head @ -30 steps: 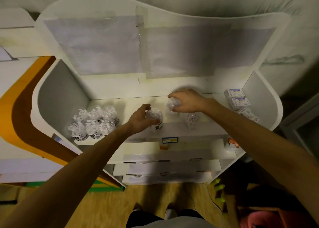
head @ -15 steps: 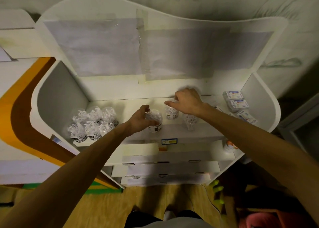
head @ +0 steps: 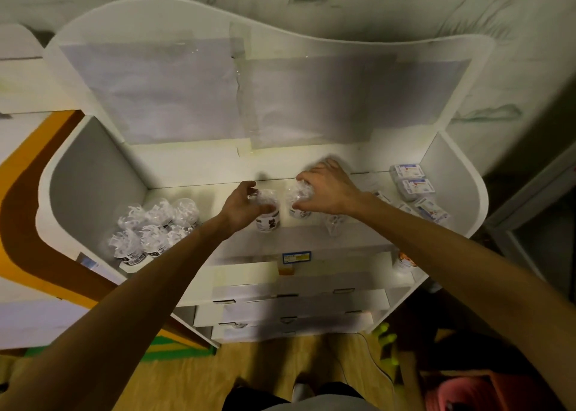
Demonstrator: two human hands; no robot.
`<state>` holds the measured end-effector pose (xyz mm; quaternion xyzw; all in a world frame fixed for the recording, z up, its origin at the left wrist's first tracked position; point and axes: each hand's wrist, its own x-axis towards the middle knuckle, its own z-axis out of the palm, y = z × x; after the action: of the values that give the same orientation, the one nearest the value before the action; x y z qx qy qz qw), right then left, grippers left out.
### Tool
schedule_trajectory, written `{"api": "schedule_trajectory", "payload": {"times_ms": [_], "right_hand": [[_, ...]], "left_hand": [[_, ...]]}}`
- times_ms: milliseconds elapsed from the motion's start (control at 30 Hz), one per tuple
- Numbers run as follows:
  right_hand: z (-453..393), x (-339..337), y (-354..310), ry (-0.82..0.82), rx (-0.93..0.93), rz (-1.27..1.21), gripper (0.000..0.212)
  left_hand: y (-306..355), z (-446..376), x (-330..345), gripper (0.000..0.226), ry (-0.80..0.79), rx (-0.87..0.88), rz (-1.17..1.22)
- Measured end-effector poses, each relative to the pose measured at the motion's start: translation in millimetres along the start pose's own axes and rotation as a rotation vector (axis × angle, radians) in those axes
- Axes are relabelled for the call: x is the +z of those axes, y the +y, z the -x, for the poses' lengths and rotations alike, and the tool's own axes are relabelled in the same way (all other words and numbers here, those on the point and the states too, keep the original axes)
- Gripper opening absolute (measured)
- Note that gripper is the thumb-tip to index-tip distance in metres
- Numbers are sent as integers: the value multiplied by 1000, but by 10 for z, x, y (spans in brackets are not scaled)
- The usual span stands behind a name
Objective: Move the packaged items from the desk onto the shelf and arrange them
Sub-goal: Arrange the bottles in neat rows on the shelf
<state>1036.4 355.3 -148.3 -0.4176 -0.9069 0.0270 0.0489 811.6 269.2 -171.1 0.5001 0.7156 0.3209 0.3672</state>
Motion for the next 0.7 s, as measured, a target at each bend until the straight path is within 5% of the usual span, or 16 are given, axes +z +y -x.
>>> {"api": "schedule_trajectory", "payload": {"times_ms": [467, 700], "right_hand": [[583, 51, -243, -55, -63, 18, 79], [822, 125, 87, 361, 67, -178, 55]], "left_hand": [[278, -112, 378, 78, 119, 50, 2], [381, -136, 464, 93, 68, 47, -33]]}}
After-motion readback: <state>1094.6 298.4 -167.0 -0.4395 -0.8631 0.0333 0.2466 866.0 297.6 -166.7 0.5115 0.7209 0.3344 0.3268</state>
